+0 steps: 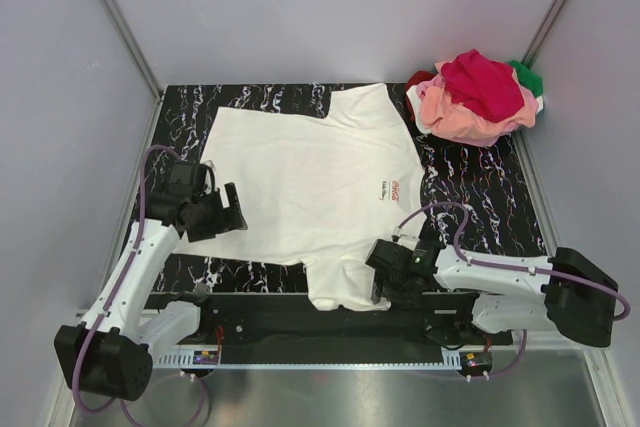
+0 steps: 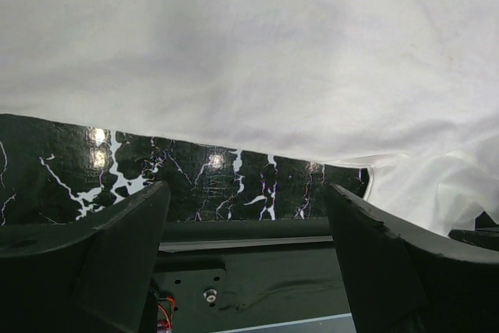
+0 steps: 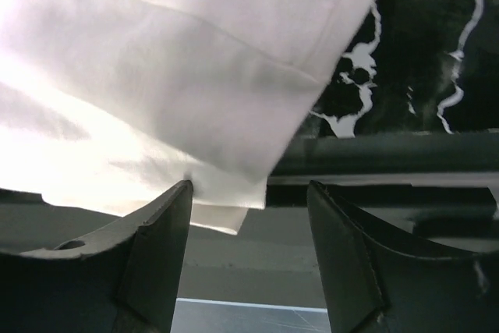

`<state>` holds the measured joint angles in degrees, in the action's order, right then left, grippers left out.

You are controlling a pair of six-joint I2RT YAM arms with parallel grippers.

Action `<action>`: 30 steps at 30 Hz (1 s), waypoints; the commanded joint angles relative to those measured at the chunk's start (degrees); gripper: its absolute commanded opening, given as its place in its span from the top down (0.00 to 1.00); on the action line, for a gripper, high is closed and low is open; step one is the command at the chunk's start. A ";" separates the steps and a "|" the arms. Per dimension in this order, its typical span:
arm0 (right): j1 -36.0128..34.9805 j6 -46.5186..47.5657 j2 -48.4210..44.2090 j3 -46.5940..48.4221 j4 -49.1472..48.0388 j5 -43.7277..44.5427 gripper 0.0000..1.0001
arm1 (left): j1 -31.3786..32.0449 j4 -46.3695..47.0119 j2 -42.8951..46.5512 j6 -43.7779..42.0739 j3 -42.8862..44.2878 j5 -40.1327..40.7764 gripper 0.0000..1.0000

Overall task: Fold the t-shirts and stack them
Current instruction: Fold the tshirt

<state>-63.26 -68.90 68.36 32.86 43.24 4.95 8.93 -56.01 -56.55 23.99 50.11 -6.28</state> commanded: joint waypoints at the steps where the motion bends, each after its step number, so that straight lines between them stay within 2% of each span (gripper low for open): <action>1: 2.17 3.16 1.33 -1.92 -8.86 -2.22 0.33 | -0.40 1.25 1.45 0.18 -0.45 -0.40 0.14; 4: 2.88 6.06 4.15 -1.14 -11.07 -3.63 0.40 | -0.84 1.60 1.80 3.16 -1.15 0.04 0.16; 8: 2.88 7.55 3.02 -0.26 -11.78 -4.77 0.72 | -4.43 4.40 3.29 8.51 -3.17 -1.53 0.17; 9: 2.80 7.56 2.05 -0.08 -10.56 -4.69 0.86 | -5.49 4.94 3.55 9.66 -3.96 -1.63 0.17; 11: 2.88 7.30 -1.97 0.10 -8.63 -4.51 0.99 | -8.82 5.47 3.47 12.64 -6.15 -2.24 0.17; 13: 2.80 6.86 -7.24 1.41 -4.06 -2.42 1.00 | -13.92 6.17 3.03 15.02 -8.26 -5.21 0.17; 14: 2.88 6.77 -9.10 2.20 -2.30 -1.01 1.00 | -18.46 6.70 2.86 15.47 -11.06 -6.53 0.17; 17: 3.06 6.77 -14.20 7.20 7.87 5.14 1.00 | -24.64 7.67 1.71 16.00 -12.76 -8.39 0.18; 20: 4.90 7.90 -15.36 11.34 10.36 7.44 1.00 | -28.51 8.19 1.36 17.67 -12.84 -6.64 0.18; 25: 6.31 8.08 -15.36 15.30 12.91 10.94 1.00 | -31.60 10.55 -0.92 22.14 -16.43 -3.04 0.18; 30: 7.89 8.43 -17.82 14.87 12.39 11.05 1.00 | -32.84 11.71 -4.61 24.35 -17.67 1.18 0.20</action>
<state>-56.45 -61.12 52.45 46.22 53.89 12.69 -23.42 -47.05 -59.72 45.25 32.97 -8.62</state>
